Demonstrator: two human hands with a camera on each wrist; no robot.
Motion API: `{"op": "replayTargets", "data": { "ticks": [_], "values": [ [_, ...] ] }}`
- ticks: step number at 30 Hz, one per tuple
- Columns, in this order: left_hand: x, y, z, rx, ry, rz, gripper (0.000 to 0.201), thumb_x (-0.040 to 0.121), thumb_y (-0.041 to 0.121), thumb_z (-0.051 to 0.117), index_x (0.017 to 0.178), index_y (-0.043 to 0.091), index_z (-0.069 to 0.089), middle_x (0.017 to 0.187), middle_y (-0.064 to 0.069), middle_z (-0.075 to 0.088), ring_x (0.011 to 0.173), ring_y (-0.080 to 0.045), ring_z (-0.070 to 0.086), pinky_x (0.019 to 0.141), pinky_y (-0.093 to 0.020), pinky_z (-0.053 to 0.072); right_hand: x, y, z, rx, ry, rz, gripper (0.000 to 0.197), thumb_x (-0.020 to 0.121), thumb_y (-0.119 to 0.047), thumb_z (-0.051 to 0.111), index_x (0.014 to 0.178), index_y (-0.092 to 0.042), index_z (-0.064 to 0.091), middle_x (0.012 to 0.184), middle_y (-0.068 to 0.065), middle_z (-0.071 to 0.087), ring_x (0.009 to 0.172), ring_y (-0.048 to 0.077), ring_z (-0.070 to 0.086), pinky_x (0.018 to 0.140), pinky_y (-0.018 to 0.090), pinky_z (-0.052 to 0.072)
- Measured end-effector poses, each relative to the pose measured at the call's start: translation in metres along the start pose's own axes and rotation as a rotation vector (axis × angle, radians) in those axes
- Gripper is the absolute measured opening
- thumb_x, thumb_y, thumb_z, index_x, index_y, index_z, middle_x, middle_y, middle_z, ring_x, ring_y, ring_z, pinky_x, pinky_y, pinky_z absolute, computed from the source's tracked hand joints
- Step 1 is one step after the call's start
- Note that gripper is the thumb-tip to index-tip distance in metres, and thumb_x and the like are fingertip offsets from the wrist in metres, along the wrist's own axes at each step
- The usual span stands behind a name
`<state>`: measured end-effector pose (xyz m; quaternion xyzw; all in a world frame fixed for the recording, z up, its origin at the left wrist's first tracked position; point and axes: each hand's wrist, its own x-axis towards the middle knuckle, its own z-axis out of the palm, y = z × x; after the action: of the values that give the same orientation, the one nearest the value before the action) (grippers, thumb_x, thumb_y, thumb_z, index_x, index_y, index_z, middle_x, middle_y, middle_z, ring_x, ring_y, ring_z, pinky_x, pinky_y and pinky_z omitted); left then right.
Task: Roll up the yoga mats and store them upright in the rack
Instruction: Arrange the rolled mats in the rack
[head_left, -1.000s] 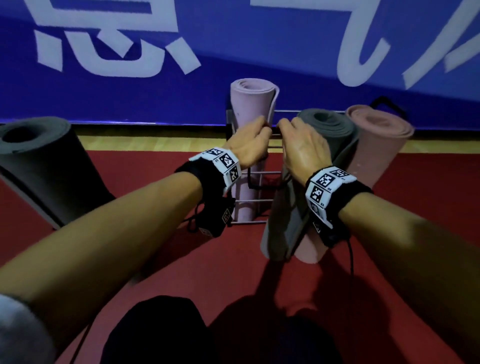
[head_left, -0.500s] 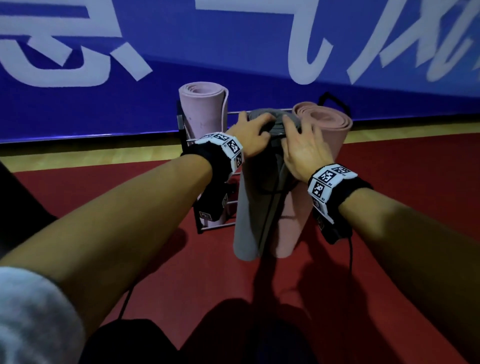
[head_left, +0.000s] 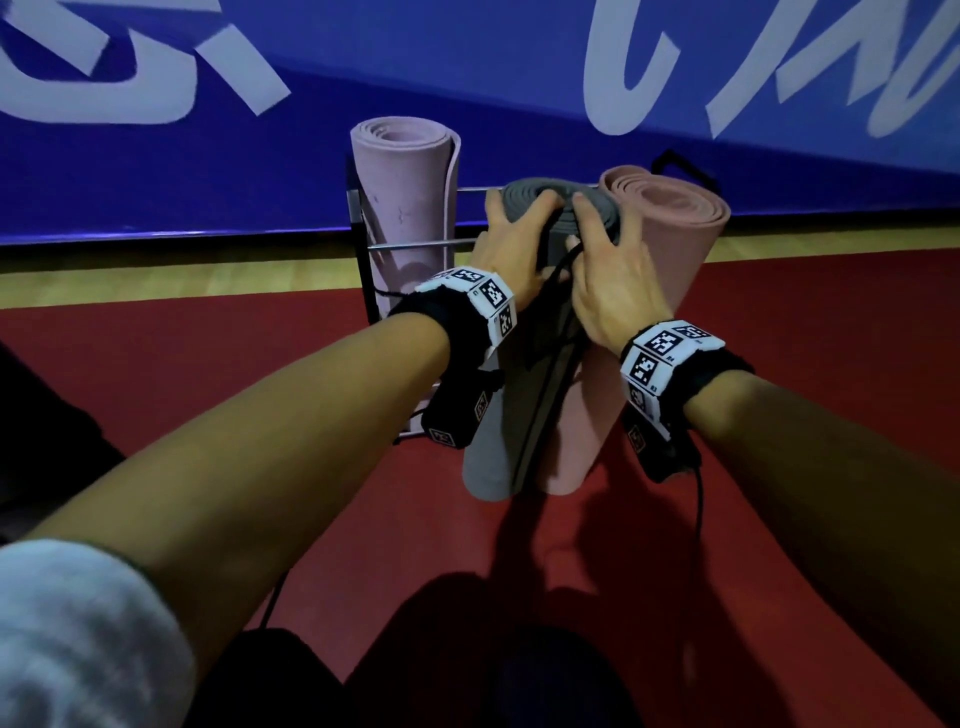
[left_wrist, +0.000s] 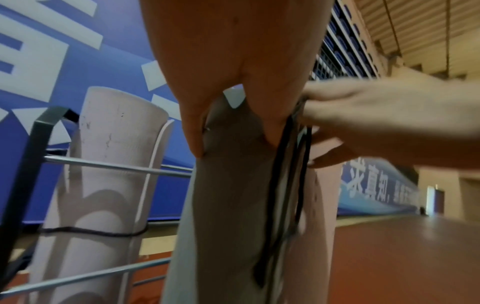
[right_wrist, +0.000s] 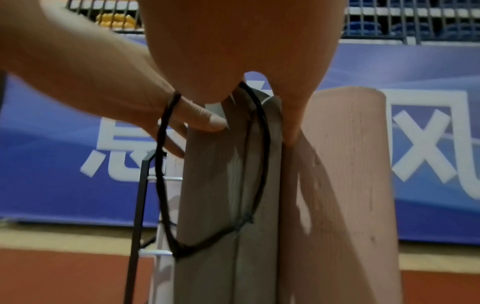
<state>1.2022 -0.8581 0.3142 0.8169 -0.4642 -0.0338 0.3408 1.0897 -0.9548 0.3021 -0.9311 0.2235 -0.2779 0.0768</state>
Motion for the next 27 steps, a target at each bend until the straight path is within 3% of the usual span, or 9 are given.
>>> {"op": "replayTargets", "data": {
  "ticks": [5, 10, 15, 18, 21, 23, 24, 27],
  "values": [
    [-0.006, -0.01, 0.008, -0.049, 0.062, 0.012, 0.063, 0.089, 0.023, 0.068, 0.144, 0.031, 0.036, 0.142, -0.02, 0.027, 0.116, -0.045, 0.053, 0.098, -0.045, 0.046, 0.001, -0.005, 0.005, 0.063, -0.021, -0.01, 0.058, 0.1, -0.014, 0.044, 0.156, -0.017, 0.026, 0.161, 0.018, 0.014, 0.128, 0.048, 0.046, 0.106, 0.05, 0.042],
    [-0.016, -0.008, -0.002, -0.124, 0.09, 0.012, 0.056, 0.089, 0.019, 0.067, 0.137, 0.029, 0.039, 0.13, -0.014, 0.033, 0.111, -0.045, 0.054, 0.102, -0.051, 0.046, 0.0, -0.018, 0.002, 0.09, -0.045, -0.002, 0.06, 0.098, -0.009, 0.043, 0.156, -0.018, 0.026, 0.162, 0.018, 0.013, 0.132, 0.049, 0.043, 0.107, 0.053, 0.042],
    [-0.045, -0.019, -0.023, -0.129, 0.136, -0.002, 0.059, 0.085, 0.022, 0.071, 0.136, 0.028, 0.041, 0.133, -0.014, 0.038, 0.116, -0.038, 0.052, 0.103, -0.048, 0.045, -0.01, -0.049, -0.007, 0.101, -0.046, -0.077, 0.055, 0.1, -0.013, 0.041, 0.153, -0.018, 0.03, 0.158, 0.019, 0.022, 0.125, 0.048, 0.047, 0.107, 0.052, 0.041],
    [-0.064, -0.033, -0.045, -0.087, 0.173, 0.0, 0.062, 0.083, 0.029, 0.073, 0.135, 0.029, 0.04, 0.135, -0.011, 0.045, 0.114, -0.03, 0.049, 0.097, -0.03, 0.039, -0.019, -0.077, -0.013, 0.134, -0.033, -0.13, 0.053, 0.099, -0.018, 0.038, 0.151, -0.018, 0.032, 0.154, 0.018, 0.027, 0.118, 0.048, 0.051, 0.102, 0.053, 0.044],
    [-0.084, -0.041, -0.072, -0.054, 0.2, -0.012, 0.064, 0.08, 0.033, 0.076, 0.133, 0.03, 0.041, 0.13, -0.011, 0.05, 0.109, -0.027, 0.048, 0.089, -0.022, 0.037, -0.029, -0.103, -0.021, 0.149, -0.002, -0.193, 0.051, 0.099, -0.021, 0.038, 0.15, -0.018, 0.033, 0.15, 0.018, 0.031, 0.109, 0.046, 0.056, 0.091, 0.049, 0.048],
    [-0.1, -0.045, -0.086, -0.047, 0.21, 0.005, 0.063, 0.078, 0.036, 0.077, 0.13, 0.03, 0.043, 0.124, -0.01, 0.052, 0.105, -0.026, 0.05, 0.081, -0.007, 0.035, -0.037, -0.117, -0.023, 0.137, 0.009, -0.216, 0.05, 0.1, -0.022, 0.039, 0.15, -0.017, 0.034, 0.148, 0.018, 0.033, 0.107, 0.045, 0.057, 0.087, 0.047, 0.048],
    [-0.107, -0.048, -0.089, -0.043, 0.204, 0.013, 0.063, 0.077, 0.038, 0.078, 0.128, 0.029, 0.044, 0.121, -0.009, 0.054, 0.105, -0.026, 0.05, 0.08, -0.007, 0.035, -0.043, -0.122, -0.022, 0.142, 0.004, -0.219, 0.05, 0.1, -0.022, 0.04, 0.15, -0.017, 0.034, 0.147, 0.018, 0.034, 0.107, 0.046, 0.056, 0.088, 0.048, 0.048],
    [-0.131, -0.054, -0.092, -0.051, 0.163, -0.002, 0.064, 0.073, 0.039, 0.081, 0.125, 0.03, 0.045, 0.116, -0.01, 0.058, 0.108, -0.028, 0.052, 0.089, -0.032, 0.047, -0.062, -0.134, -0.016, 0.161, -0.025, -0.235, 0.046, 0.1, -0.024, 0.039, 0.145, -0.018, 0.039, 0.143, 0.016, 0.039, 0.102, 0.044, 0.058, 0.085, 0.051, 0.052]
  ]
}}
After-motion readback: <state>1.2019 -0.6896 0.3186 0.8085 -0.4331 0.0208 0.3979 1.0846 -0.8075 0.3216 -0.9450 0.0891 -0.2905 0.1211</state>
